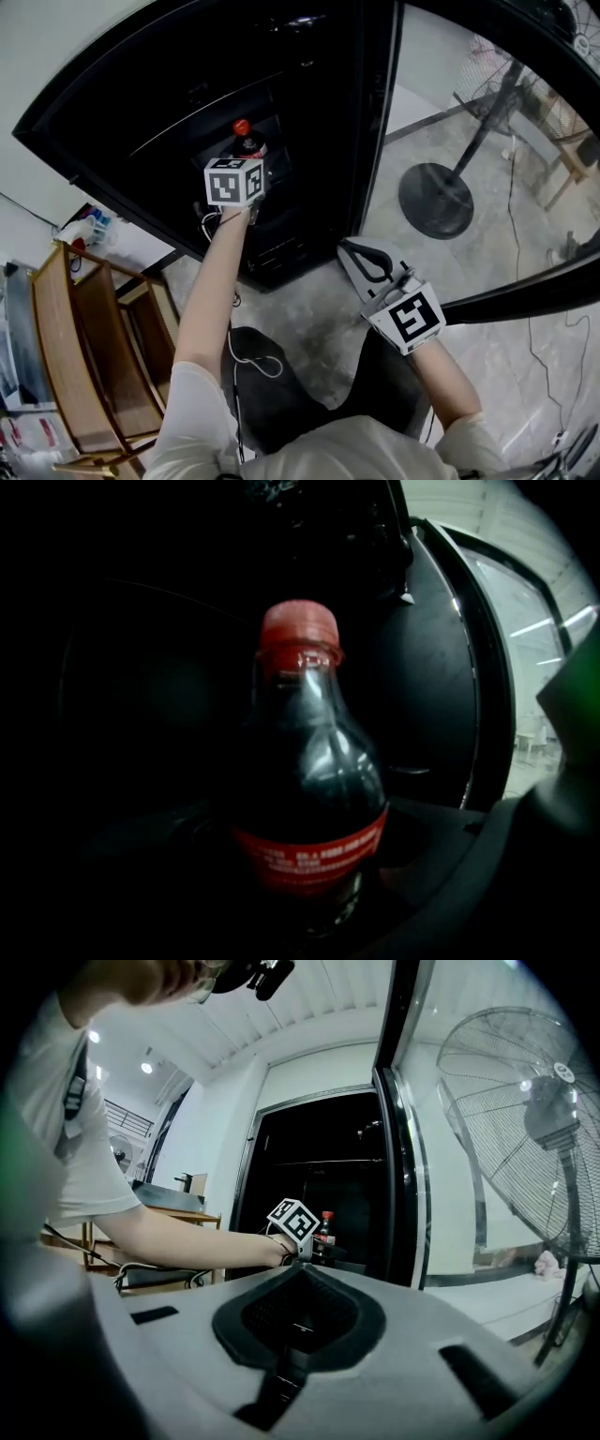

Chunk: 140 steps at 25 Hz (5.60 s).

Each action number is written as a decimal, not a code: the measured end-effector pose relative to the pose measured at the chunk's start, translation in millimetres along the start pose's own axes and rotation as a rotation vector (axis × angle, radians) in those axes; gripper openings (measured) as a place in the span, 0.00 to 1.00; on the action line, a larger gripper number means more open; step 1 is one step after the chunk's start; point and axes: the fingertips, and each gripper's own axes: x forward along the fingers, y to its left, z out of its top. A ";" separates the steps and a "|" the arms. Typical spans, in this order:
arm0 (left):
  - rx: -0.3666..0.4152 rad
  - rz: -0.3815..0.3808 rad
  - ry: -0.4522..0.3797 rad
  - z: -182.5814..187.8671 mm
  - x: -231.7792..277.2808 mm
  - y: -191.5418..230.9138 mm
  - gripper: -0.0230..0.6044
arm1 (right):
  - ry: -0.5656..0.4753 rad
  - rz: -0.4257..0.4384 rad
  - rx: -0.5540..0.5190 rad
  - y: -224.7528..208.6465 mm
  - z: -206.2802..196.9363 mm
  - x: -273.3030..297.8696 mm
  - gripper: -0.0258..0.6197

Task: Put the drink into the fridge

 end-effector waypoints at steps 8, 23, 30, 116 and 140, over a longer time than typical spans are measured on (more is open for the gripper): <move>-0.009 0.033 -0.055 8.6 -16.5 4.3 0.61 | -0.010 0.038 -0.007 7.1 4.2 2.2 0.04; -0.007 0.078 -0.185 23.2 -98.4 -1.5 0.61 | 0.002 0.092 0.001 16.3 0.2 12.1 0.04; 0.011 0.032 -0.226 29.6 -149.3 -31.2 0.49 | -0.028 0.143 -0.041 25.8 8.0 23.0 0.04; -0.160 0.066 -0.211 367.4 -711.1 -243.1 0.05 | 0.102 0.064 0.069 113.5 533.9 -270.6 0.04; -0.173 0.069 -0.252 383.4 -698.8 -228.9 0.05 | 0.057 0.094 0.037 108.3 556.5 -255.7 0.04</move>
